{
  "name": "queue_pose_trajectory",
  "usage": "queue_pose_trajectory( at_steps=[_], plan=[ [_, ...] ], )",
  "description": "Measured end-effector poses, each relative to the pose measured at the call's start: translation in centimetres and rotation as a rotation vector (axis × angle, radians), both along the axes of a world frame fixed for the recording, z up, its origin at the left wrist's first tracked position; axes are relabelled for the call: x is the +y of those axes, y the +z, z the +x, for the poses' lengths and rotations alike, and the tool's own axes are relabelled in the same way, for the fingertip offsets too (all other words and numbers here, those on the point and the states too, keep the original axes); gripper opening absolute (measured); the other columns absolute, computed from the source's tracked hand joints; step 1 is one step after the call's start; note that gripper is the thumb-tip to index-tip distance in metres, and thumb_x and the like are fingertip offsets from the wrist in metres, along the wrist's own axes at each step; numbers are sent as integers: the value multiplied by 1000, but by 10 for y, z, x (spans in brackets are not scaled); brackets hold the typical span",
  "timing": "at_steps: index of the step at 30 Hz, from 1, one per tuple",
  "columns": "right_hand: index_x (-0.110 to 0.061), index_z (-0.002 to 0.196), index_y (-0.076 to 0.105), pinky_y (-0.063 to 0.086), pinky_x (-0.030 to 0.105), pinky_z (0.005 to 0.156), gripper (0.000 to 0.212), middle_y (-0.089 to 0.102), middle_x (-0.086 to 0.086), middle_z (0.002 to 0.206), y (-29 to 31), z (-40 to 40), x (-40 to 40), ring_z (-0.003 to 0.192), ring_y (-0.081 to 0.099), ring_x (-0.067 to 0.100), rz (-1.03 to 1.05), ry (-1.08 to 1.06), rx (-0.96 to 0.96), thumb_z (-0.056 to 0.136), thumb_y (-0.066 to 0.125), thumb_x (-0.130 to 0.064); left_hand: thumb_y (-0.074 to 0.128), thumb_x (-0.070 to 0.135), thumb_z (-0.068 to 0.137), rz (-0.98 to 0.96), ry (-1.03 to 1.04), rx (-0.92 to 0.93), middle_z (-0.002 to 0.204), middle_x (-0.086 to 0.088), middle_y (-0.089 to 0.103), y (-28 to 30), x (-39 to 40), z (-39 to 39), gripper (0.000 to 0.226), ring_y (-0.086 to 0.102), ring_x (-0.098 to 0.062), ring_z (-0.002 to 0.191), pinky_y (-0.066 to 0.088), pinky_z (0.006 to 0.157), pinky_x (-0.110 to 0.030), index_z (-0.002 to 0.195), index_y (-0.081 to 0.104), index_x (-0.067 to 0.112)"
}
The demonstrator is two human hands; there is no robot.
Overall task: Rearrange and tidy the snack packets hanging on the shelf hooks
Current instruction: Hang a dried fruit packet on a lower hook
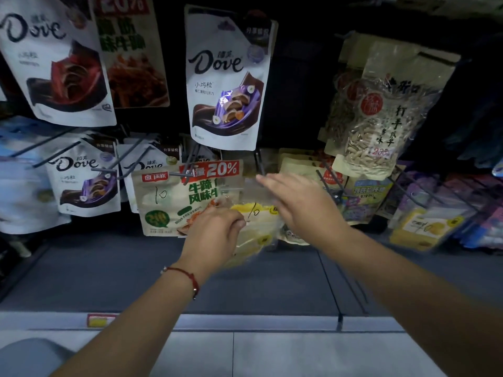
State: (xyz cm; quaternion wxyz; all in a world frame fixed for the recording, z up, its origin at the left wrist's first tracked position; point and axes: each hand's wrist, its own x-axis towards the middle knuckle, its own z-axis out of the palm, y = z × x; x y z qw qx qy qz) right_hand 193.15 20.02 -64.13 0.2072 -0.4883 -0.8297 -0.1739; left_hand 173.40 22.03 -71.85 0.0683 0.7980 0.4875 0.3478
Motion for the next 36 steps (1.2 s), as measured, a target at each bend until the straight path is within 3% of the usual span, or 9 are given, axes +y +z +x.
queue_pose_trajectory(
  at_steps=[4, 9, 14, 18, 21, 24, 28, 31, 36],
  plan=[
    [-30, 137, 54, 47, 33, 97, 38, 59, -6, 134, 17, 6, 4, 121, 55, 15, -229, 35, 304, 99, 52, -32, 57, 21, 97, 31, 39, -123, 84, 6, 66, 13, 6, 2, 15, 53, -19, 84, 40, 73, -32, 89, 69, 17],
    [-27, 150, 32, 43, 37, 95, 77, 47, 3, 133, 7, 5, 4, 118, 48, 24, -96, -31, -189, 83, 68, -19, 58, 25, 96, 35, 37, -146, 88, 7, 67, 18, 14, 12, 14, 48, -15, 85, 43, 75, -34, 91, 70, 20],
    [-22, 151, 31, 48, 39, 72, 75, 53, 6, 103, 7, 8, 10, 89, 52, 25, 33, -8, -235, 84, 63, -16, 60, 27, 95, -7, 23, -195, 93, 1, 70, 15, 18, 17, 14, 54, -19, 92, 44, 79, -35, 94, 71, 19],
    [-22, 155, 16, 34, 30, 71, 91, 45, 5, 101, 6, 2, 8, 91, 46, 22, -21, -116, -337, 83, 69, -33, 61, 23, 94, -13, 15, -221, 95, 3, 69, 14, 19, 19, 12, 53, -18, 94, 43, 79, -34, 97, 72, 19],
    [-24, 156, 10, 36, 31, 73, 80, 44, 3, 107, 16, -1, 16, 99, 46, 22, -61, -131, -364, 93, 59, -31, 60, 25, 95, -25, 39, -248, 95, 1, 68, 16, 20, 18, 16, 51, -17, 95, 42, 78, -33, 97, 72, 15],
    [-27, 148, 39, 40, 30, 77, 52, 51, -4, 107, 34, 0, 18, 102, 51, 15, -280, -42, -45, 98, 52, -31, 60, 25, 95, -40, 43, -302, 93, 7, 66, 18, 21, 18, 15, 48, -13, 97, 41, 81, -30, 96, 73, 18],
    [-24, 106, 76, 50, 26, 76, 21, 72, -10, 91, 46, 1, 16, 83, 65, 5, -480, -57, 588, 90, 67, -35, 59, 28, 95, -53, 75, -339, 87, 12, 63, 22, 22, 23, 16, 50, -15, 97, 41, 79, -31, 91, 72, 19],
    [-23, 92, 77, 56, 38, 79, 17, 74, -3, 83, 44, 2, 18, 78, 68, 11, -535, -89, 717, 86, 71, -38, 60, 29, 94, -28, 113, -359, 86, 10, 64, 27, 25, 30, 18, 52, -17, 97, 44, 78, -33, 92, 74, 18],
    [-22, 89, 76, 54, 34, 78, 14, 74, 0, 88, 40, 0, 19, 83, 69, 16, -519, -101, 788, 86, 72, -34, 61, 35, 94, 6, 159, -360, 82, 12, 62, 34, 29, 38, 20, 50, -14, 95, 43, 73, -32, 92, 75, 20]
  ],
)
